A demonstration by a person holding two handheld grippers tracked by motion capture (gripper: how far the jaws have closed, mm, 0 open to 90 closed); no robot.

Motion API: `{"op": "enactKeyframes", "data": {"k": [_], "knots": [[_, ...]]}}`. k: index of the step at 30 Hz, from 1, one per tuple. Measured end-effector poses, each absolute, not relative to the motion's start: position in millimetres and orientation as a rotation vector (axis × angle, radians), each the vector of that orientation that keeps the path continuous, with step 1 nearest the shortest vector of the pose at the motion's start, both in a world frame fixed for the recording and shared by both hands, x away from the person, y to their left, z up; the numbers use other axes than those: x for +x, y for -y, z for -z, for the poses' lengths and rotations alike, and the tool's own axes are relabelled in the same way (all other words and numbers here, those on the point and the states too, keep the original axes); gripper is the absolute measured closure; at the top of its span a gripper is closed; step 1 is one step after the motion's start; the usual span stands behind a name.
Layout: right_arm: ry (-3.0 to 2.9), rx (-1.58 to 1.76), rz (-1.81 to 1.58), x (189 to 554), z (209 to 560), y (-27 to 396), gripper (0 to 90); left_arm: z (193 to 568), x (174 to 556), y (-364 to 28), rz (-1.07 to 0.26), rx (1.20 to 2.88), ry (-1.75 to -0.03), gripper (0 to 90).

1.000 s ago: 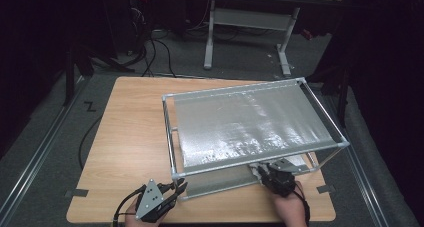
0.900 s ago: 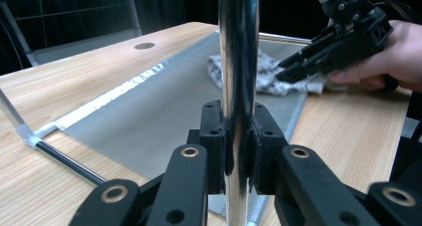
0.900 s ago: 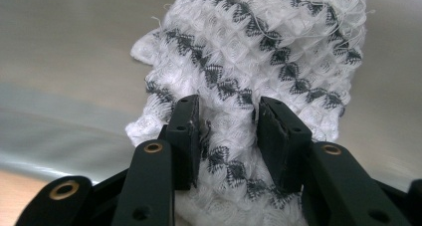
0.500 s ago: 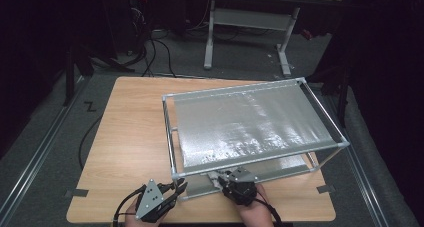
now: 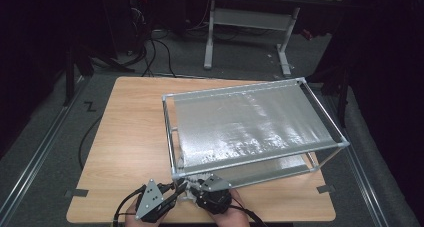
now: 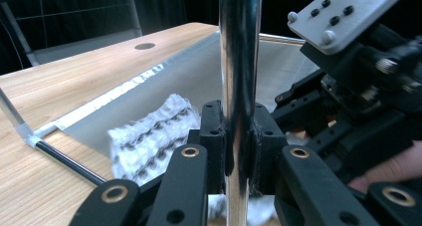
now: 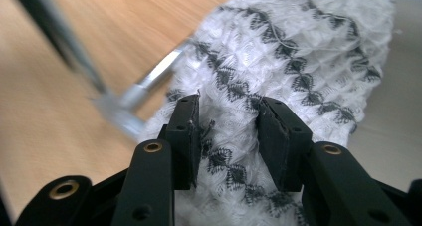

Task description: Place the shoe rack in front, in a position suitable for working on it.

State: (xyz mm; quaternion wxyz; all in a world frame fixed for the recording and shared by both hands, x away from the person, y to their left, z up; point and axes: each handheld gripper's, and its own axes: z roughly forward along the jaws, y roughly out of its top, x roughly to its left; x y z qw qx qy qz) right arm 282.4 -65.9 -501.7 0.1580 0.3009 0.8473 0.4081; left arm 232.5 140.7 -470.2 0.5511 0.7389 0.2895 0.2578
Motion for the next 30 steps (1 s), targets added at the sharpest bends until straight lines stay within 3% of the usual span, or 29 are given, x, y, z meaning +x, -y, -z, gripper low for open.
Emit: {"op": "enactKeyframes", "data": {"k": [15, 30], "knots": [[-2.436, 0.835, -1.152, 276.0, 501.6, 57.4, 59.4, 470.2, 232.6, -140.6, -0.611, 1.750, -0.685, 79.6], [-2.353, 0.934, -1.026, 296.0, 501.6, 100.4, 58.5, 470.3, 232.6, -140.8, -0.609, 1.749, -0.684, 79.6]]}}
